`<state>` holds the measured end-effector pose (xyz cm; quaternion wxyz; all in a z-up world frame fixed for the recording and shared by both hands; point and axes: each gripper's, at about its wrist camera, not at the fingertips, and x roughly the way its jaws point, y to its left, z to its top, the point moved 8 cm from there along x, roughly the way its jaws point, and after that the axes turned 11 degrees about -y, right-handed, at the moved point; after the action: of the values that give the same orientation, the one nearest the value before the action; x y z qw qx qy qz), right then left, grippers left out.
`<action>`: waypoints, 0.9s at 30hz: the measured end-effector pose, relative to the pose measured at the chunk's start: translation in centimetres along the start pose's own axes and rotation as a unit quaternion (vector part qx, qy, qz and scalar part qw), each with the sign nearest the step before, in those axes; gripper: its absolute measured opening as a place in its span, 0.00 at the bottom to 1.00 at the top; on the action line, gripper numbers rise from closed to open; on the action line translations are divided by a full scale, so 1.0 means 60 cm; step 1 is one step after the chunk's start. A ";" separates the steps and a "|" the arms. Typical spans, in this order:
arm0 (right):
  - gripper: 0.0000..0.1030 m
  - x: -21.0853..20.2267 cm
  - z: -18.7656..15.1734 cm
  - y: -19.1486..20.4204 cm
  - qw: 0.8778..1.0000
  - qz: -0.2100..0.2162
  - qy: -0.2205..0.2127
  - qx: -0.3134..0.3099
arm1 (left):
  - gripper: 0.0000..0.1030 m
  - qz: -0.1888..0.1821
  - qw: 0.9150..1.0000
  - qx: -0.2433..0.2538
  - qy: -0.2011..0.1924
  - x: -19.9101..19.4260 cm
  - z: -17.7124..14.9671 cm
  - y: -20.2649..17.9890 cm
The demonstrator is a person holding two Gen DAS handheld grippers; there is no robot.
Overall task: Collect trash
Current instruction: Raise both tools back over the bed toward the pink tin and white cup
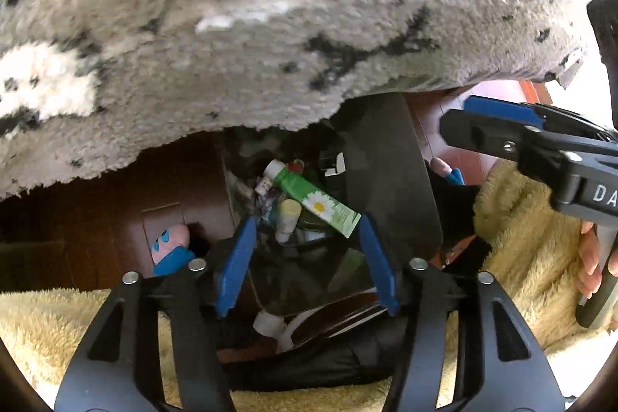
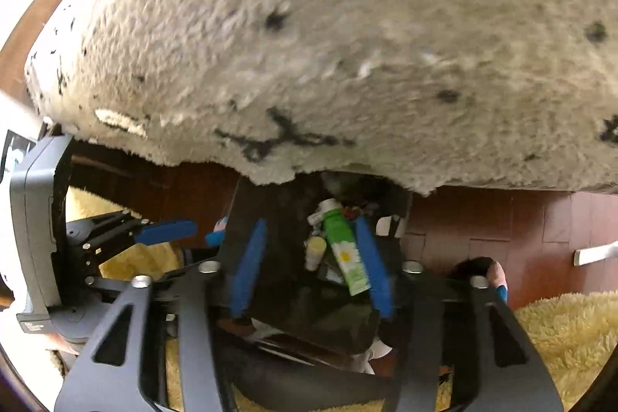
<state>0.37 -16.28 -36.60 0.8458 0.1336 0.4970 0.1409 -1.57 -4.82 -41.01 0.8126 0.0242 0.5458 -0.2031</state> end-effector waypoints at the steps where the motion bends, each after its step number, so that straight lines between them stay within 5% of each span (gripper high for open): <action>1: 0.58 -0.001 0.000 -0.004 1.000 -0.002 -0.002 0.002 | 0.55 0.002 1.000 -0.002 -0.002 -0.001 0.002 0.003; 8: 0.84 -0.030 0.016 -0.032 0.999 -0.018 -0.022 0.015 | 0.78 0.020 0.999 0.013 -0.031 -0.033 0.017 0.002; 13: 0.88 -0.096 0.043 -0.048 0.998 0.003 -0.048 0.036 | 0.88 0.023 0.998 0.041 -0.050 -0.070 0.042 -0.013; 20: 0.93 -0.280 0.182 -0.086 0.980 -0.045 -0.192 0.000 | 0.92 0.009 0.989 0.090 -0.119 -0.170 0.139 -0.046; 27: 0.93 -0.352 0.320 -0.166 0.967 -0.111 -0.229 -0.004 | 0.92 0.005 0.978 0.138 -0.157 -0.229 0.263 -0.082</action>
<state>8.44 -34.96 -14.26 0.9478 0.1031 0.3015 0.0133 6.09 -9.28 -21.44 0.8780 0.1067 0.3776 -0.2741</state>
